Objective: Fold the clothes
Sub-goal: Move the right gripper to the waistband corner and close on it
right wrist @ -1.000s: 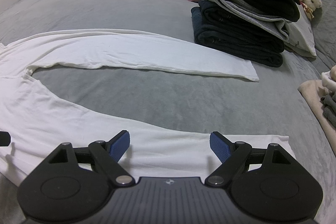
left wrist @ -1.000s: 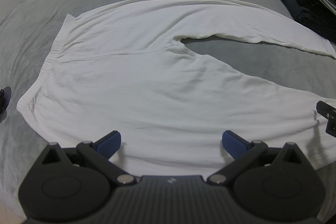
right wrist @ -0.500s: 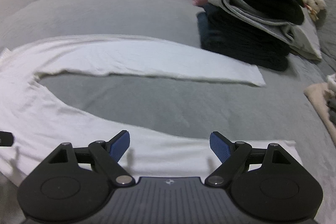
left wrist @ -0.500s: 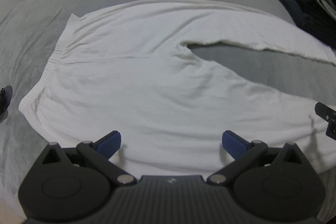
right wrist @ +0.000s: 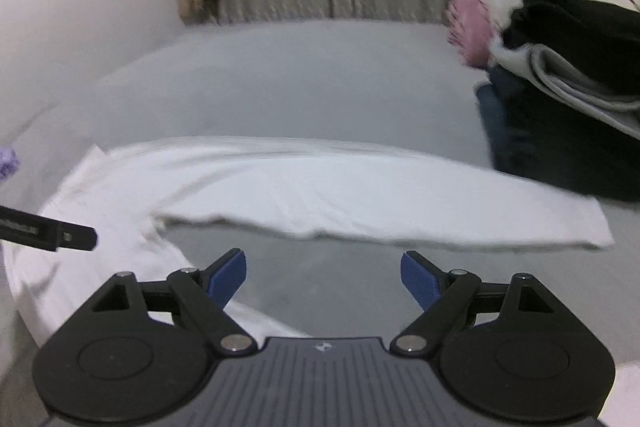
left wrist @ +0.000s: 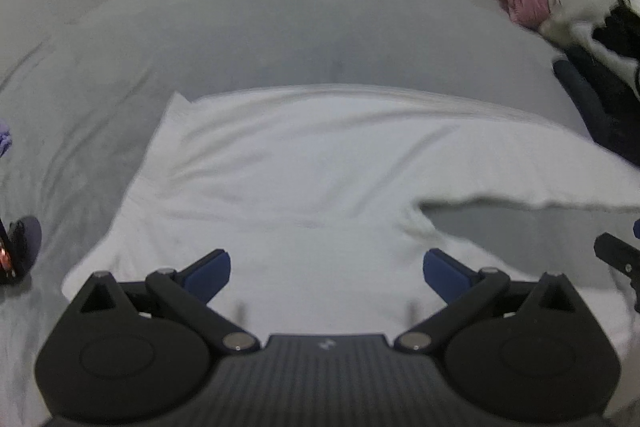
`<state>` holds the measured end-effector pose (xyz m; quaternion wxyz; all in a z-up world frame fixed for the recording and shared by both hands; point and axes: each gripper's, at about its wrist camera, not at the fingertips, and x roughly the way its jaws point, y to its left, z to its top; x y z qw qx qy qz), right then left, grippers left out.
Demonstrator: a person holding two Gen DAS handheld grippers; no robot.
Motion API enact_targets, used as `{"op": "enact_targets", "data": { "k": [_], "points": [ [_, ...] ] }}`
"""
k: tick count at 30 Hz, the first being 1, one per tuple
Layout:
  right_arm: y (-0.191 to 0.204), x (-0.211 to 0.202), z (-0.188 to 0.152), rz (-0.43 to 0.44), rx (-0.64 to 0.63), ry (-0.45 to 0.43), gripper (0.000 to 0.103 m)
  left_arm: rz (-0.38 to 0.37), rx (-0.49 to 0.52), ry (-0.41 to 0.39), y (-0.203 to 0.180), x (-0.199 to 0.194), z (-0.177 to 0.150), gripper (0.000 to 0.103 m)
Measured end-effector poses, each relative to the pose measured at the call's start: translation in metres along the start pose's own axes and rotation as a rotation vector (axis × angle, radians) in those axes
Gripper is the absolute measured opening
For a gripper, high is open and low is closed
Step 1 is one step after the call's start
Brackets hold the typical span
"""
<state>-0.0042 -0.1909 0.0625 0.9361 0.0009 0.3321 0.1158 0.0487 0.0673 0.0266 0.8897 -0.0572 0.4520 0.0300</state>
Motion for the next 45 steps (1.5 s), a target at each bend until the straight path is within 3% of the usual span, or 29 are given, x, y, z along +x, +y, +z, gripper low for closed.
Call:
{"op": "enact_targets", "data": {
  "k": [3,6,9,12,16,28,34,45],
  "points": [
    [0.007,0.012,0.011,0.034,-0.003,-0.017,0.090,-0.066,-0.066,0.043,0.020,0.015,0.009,0.103],
    [0.023,0.036,0.026,0.078,-0.047,-0.015,0.090,-0.055,-0.122,0.012,0.034,0.021,0.011,0.103],
    [0.041,0.058,0.038,0.112,-0.086,-0.009,0.090,0.037,-0.144,-0.004,0.047,0.027,0.012,0.103],
    [0.056,0.082,0.050,0.141,-0.124,-0.004,0.090,0.110,-0.179,0.038,0.060,0.038,0.014,0.103],
    [0.077,0.119,0.066,0.173,-0.189,-0.005,0.090,0.080,-0.203,0.070,0.064,0.045,0.012,0.103],
    [0.126,0.208,0.100,0.261,-0.299,0.036,0.090,-0.016,-0.314,0.003,0.100,0.041,0.028,0.103],
    [0.144,0.235,0.110,0.264,-0.333,0.060,0.090,-0.023,-0.320,-0.004,0.102,0.049,0.037,0.103],
    [0.144,0.270,0.107,0.293,-0.296,0.117,0.092,-0.038,-0.336,0.004,0.108,0.063,0.045,0.103]
  ]
}}
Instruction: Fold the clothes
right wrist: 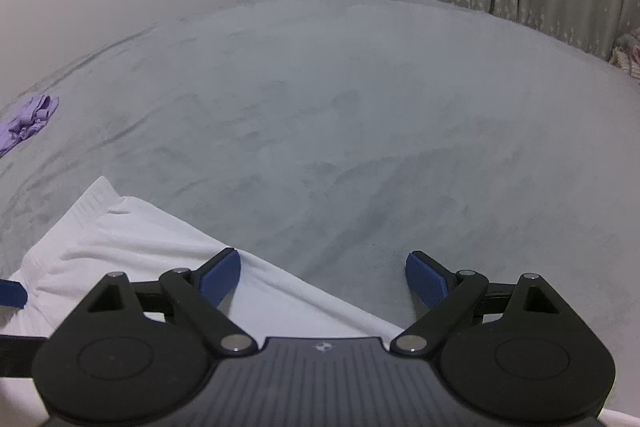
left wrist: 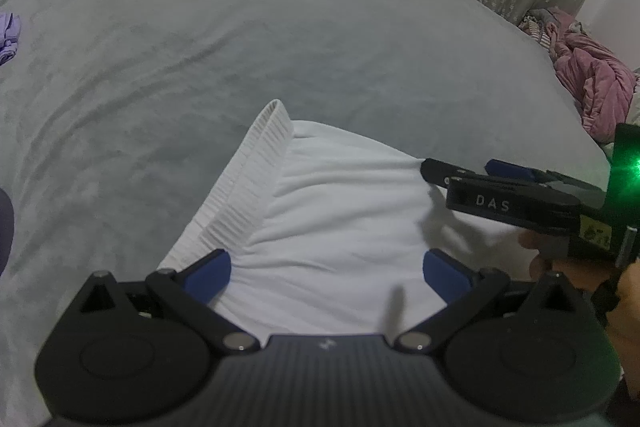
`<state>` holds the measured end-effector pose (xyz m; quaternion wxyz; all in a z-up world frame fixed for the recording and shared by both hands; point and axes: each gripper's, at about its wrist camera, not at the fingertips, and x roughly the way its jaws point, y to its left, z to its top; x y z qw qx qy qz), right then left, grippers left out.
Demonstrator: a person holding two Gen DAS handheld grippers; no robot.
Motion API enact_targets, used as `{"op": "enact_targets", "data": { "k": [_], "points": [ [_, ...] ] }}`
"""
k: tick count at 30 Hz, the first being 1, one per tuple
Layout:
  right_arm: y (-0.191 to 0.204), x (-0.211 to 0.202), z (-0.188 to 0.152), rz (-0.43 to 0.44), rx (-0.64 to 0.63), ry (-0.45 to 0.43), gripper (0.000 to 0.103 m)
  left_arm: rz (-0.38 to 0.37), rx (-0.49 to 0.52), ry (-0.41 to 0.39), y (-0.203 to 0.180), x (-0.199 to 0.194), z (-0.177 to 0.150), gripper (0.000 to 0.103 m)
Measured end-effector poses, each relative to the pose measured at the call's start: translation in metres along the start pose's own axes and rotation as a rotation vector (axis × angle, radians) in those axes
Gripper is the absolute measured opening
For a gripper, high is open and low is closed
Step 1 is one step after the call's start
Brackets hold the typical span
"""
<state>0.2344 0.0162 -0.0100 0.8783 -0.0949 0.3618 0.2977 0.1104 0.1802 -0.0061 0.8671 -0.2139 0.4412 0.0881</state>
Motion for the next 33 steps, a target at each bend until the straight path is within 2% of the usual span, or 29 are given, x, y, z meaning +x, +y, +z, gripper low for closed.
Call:
{"op": "enact_targets", "data": {
  "k": [6,8,11,13,14,15,16,28,31,33],
  "points": [
    [0.002,0.003,0.004,-0.008,-0.025,0.031,0.093,-0.003,0.009,0.012,0.001,0.002,0.001,0.103],
    [0.002,0.001,0.004,-0.005,-0.029,0.027,0.088,-0.007,0.008,0.015,0.002,0.002,0.002,0.103],
    [0.005,-0.006,0.001,0.027,-0.050,0.006,0.063,-0.017,-0.001,0.020,0.005,0.002,0.003,0.103],
    [0.010,-0.012,0.000,0.054,-0.080,-0.005,0.039,-0.021,-0.007,0.021,0.005,0.002,0.004,0.103],
    [0.012,-0.014,0.000,0.058,-0.090,-0.007,0.032,-0.025,-0.013,0.022,0.006,0.002,0.004,0.103],
    [0.015,-0.016,0.000,0.063,-0.101,-0.011,0.013,-0.027,-0.014,0.022,0.006,0.002,0.005,0.103],
    [0.019,-0.020,0.000,0.064,-0.113,-0.016,0.005,-0.033,-0.021,0.023,0.007,0.001,0.005,0.103],
    [0.061,-0.074,-0.032,-0.002,-0.256,-0.112,0.002,-0.139,-0.167,0.038,0.028,-0.006,0.007,0.103],
    [0.071,-0.090,-0.042,-0.001,-0.282,-0.126,0.002,-0.193,-0.258,0.034,0.040,-0.007,0.008,0.101],
    [0.077,-0.096,-0.047,0.004,-0.292,-0.128,0.002,-0.209,-0.283,0.035,0.043,-0.006,0.008,0.100]
  ]
}}
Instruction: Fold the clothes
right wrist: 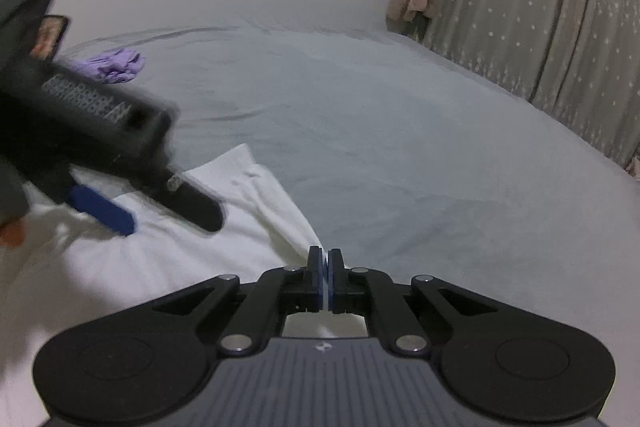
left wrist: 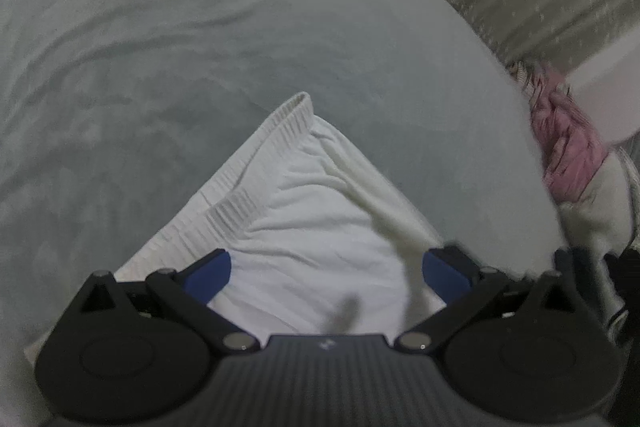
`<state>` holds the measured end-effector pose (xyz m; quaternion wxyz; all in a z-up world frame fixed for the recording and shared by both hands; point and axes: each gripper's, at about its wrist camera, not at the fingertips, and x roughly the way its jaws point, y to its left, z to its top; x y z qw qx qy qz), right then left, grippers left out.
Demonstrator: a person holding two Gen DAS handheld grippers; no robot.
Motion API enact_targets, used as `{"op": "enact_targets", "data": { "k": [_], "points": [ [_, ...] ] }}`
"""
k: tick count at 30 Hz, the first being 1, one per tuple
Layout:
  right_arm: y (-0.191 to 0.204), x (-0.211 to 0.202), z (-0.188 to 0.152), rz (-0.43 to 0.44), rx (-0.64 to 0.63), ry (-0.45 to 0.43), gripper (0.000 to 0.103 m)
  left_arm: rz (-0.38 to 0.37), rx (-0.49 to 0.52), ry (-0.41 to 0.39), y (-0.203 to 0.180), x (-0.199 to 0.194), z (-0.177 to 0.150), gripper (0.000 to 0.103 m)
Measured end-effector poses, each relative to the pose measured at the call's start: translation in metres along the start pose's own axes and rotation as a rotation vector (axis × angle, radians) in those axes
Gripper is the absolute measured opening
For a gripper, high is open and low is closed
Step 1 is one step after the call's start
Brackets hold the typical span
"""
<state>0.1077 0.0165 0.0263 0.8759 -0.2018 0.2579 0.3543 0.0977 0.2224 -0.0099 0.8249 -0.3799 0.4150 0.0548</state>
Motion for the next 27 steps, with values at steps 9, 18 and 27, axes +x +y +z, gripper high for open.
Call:
{"op": "enact_targets", "data": {
  "k": [9,18,27],
  "points": [
    [0.009,0.004,0.002,0.060,0.044,0.030,0.003,-0.029,-0.091,-0.017,0.007,0.002,-0.002,0.099],
    [-0.030,0.066,0.033,0.169,0.339,0.067,0.033,-0.036,-0.153,-0.036,0.019,0.005,0.006,0.098],
    [-0.033,0.106,0.025,0.299,0.458,0.050,0.014,-0.154,-0.258,-0.032,0.037,0.013,0.014,0.096]
  ]
}}
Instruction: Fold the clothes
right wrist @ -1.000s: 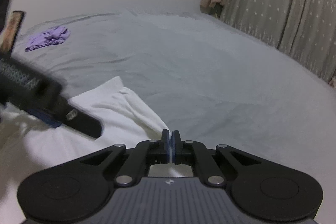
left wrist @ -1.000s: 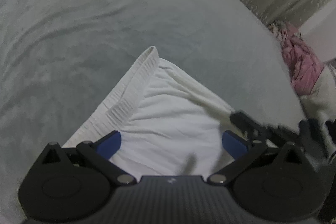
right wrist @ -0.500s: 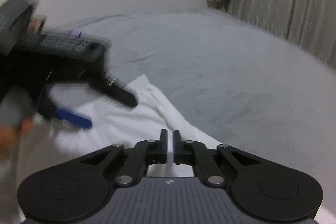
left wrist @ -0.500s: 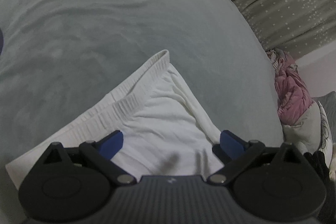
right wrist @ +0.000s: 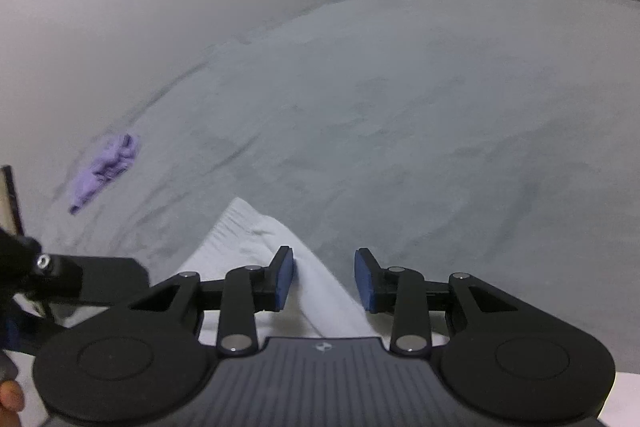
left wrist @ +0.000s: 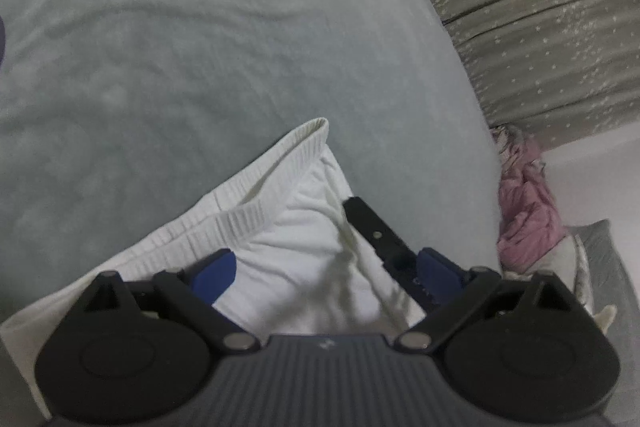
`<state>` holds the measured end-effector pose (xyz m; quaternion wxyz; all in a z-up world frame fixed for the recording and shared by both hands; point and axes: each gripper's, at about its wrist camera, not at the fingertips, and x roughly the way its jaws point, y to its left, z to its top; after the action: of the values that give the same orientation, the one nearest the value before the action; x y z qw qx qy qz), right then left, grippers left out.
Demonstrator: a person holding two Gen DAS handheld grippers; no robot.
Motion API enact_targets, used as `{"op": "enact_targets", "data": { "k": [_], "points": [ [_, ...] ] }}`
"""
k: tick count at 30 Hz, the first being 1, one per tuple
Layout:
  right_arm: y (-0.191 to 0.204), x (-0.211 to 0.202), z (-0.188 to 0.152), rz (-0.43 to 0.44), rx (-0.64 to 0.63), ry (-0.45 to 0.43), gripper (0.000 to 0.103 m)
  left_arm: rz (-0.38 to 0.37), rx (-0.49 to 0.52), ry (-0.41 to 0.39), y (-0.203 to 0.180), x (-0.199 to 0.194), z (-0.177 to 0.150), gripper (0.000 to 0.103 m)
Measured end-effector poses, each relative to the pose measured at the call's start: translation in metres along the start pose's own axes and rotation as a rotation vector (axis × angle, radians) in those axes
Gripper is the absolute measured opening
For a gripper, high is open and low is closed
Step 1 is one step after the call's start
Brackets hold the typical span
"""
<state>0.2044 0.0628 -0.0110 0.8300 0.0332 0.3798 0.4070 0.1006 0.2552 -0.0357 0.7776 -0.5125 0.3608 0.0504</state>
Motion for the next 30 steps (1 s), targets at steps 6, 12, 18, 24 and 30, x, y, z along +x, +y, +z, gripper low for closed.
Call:
{"op": "enact_targets", "data": {
  "k": [6,12,18,24,30],
  "points": [
    [0.018,-0.024,-0.016,0.060,-0.073,-0.067,0.003,-0.072,-0.060,0.013,0.007,0.006,0.004,0.093],
    [0.037,-0.049,-0.032,0.092,-0.161,-0.089,0.003,-0.118,-0.050,-0.003,0.003,0.010,0.009,0.090],
    [0.062,-0.054,-0.050,0.108,-0.263,-0.082,0.003,-0.102,-0.025,0.023,-0.002,0.020,0.007,0.088],
    [0.084,-0.049,-0.066,0.092,-0.390,-0.064,0.003,-0.064,0.041,0.044,-0.017,0.029,0.004,0.081],
    [0.090,-0.041,-0.080,0.076,-0.465,-0.049,0.003,-0.020,0.086,0.054,-0.028,0.029,-0.002,0.080]
  ]
}}
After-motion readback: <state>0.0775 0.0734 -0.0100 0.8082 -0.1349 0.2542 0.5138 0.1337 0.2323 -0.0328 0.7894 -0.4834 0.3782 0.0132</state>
